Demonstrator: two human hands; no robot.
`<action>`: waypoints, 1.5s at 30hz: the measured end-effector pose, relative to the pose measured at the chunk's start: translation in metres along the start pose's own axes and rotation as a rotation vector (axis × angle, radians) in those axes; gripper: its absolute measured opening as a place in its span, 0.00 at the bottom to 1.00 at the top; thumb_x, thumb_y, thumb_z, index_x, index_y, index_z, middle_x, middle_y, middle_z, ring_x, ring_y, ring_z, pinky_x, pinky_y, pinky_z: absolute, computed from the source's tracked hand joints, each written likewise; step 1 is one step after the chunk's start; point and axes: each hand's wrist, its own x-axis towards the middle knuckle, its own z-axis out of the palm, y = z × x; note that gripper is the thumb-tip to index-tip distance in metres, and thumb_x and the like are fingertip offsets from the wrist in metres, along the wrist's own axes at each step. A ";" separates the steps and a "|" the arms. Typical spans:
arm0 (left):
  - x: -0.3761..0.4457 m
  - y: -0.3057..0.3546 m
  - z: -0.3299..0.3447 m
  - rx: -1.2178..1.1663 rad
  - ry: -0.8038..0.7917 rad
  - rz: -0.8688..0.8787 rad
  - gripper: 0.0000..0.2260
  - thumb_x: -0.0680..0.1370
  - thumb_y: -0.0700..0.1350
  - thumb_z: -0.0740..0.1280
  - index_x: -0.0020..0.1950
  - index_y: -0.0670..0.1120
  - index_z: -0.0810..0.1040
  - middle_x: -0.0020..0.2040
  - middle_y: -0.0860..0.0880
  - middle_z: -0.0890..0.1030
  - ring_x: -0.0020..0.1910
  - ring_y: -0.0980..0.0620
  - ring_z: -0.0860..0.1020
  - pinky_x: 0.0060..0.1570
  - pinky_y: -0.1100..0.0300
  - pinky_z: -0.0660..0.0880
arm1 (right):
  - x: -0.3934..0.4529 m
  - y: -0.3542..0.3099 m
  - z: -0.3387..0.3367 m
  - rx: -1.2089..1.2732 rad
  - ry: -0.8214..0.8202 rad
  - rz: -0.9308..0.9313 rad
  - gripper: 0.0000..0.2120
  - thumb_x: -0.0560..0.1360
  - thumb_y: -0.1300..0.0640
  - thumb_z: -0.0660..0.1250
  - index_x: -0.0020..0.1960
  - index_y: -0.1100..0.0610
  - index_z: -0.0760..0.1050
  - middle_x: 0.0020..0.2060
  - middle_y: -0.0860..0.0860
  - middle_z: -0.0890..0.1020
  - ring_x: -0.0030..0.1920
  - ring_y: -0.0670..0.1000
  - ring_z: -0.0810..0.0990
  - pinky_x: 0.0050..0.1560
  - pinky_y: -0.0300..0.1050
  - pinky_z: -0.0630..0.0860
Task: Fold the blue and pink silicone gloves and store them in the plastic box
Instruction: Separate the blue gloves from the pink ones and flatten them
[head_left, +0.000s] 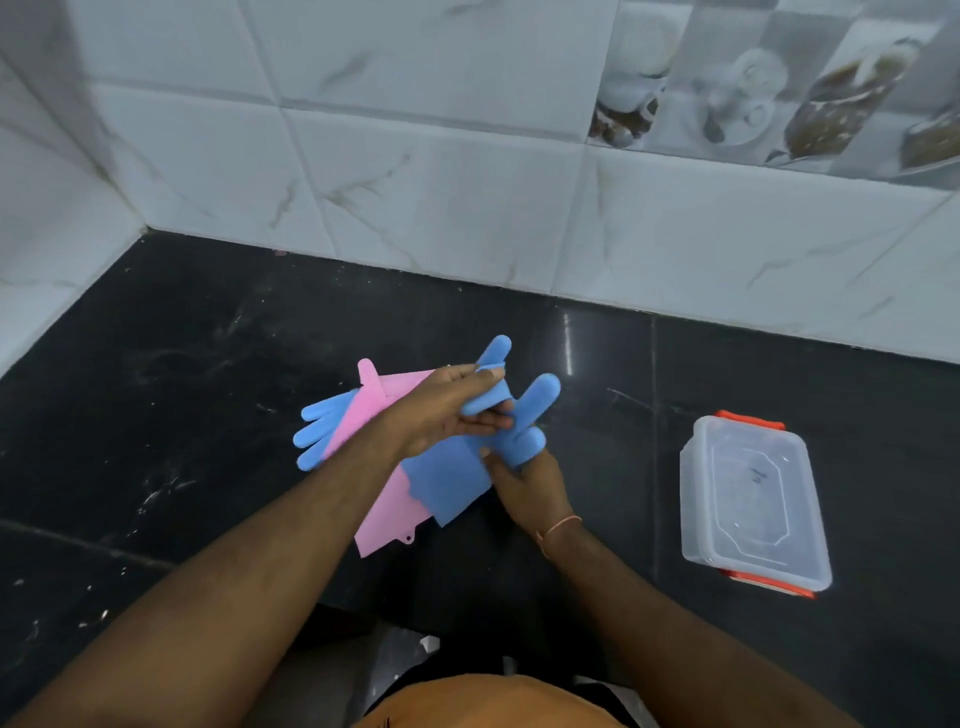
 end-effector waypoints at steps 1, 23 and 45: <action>0.003 -0.002 0.004 -0.026 -0.016 -0.004 0.21 0.82 0.61 0.70 0.62 0.45 0.83 0.57 0.41 0.89 0.54 0.42 0.89 0.55 0.53 0.86 | 0.002 -0.002 -0.005 0.096 0.057 0.051 0.12 0.81 0.58 0.72 0.63 0.55 0.78 0.54 0.51 0.87 0.54 0.48 0.86 0.59 0.58 0.84; 0.029 -0.135 0.094 0.959 0.124 0.029 0.38 0.79 0.51 0.75 0.85 0.52 0.61 0.78 0.49 0.69 0.69 0.50 0.78 0.69 0.53 0.77 | 0.017 0.055 -0.146 -0.156 0.156 0.431 0.30 0.81 0.56 0.72 0.78 0.52 0.63 0.67 0.53 0.77 0.62 0.56 0.80 0.62 0.56 0.82; 0.029 -0.114 0.038 0.904 0.471 -0.128 0.08 0.80 0.47 0.75 0.40 0.51 0.85 0.39 0.53 0.85 0.41 0.55 0.83 0.53 0.52 0.84 | 0.029 0.057 -0.067 -0.108 0.040 0.358 0.21 0.80 0.62 0.71 0.70 0.51 0.73 0.53 0.48 0.82 0.51 0.49 0.82 0.44 0.38 0.78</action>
